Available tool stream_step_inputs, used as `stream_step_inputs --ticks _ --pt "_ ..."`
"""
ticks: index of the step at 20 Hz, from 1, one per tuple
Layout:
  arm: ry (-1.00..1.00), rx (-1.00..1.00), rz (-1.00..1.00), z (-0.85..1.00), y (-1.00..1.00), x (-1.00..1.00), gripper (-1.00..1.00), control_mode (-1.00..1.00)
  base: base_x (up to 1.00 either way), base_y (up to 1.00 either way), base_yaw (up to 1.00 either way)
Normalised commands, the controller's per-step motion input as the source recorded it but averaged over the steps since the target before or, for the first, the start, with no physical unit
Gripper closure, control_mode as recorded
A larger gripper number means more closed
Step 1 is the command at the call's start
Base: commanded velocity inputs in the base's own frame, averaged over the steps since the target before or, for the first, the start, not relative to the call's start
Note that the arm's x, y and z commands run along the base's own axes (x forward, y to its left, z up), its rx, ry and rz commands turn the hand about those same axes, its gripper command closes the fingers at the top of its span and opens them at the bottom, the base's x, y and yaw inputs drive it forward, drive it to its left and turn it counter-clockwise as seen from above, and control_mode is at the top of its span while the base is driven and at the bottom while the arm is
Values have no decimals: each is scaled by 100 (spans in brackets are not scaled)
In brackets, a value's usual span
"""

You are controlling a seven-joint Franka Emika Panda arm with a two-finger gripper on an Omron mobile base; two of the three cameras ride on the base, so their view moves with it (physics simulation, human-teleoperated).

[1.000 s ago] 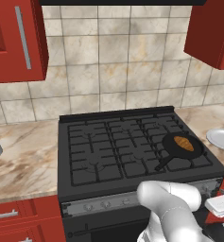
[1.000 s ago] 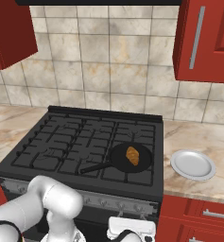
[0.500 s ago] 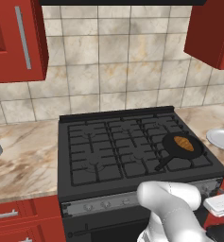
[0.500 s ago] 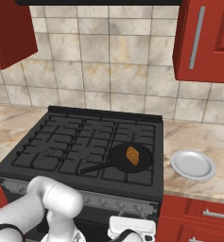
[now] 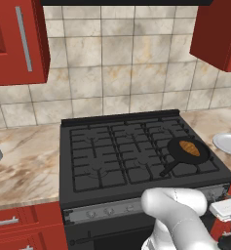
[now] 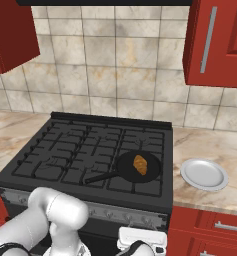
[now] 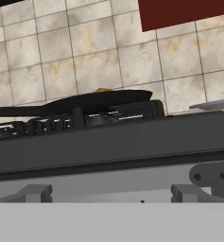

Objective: Pick the croissant and place it on the pan. Then turn on the stove to warm the croissant.

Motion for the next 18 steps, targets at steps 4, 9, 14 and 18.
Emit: stream_step_inputs --ticks 4,9,14,18 --pt "-1 0 0 -11 -12 6 -100 -100 0 0 0" --pt "-1 0 0 -16 -1 2 -100 -100 0 0 0" --pt "-1 0 0 -12 0 6 -100 -100 0 0 0" --pt "0 0 0 -2 0 10 -100 -100 0 0 0"
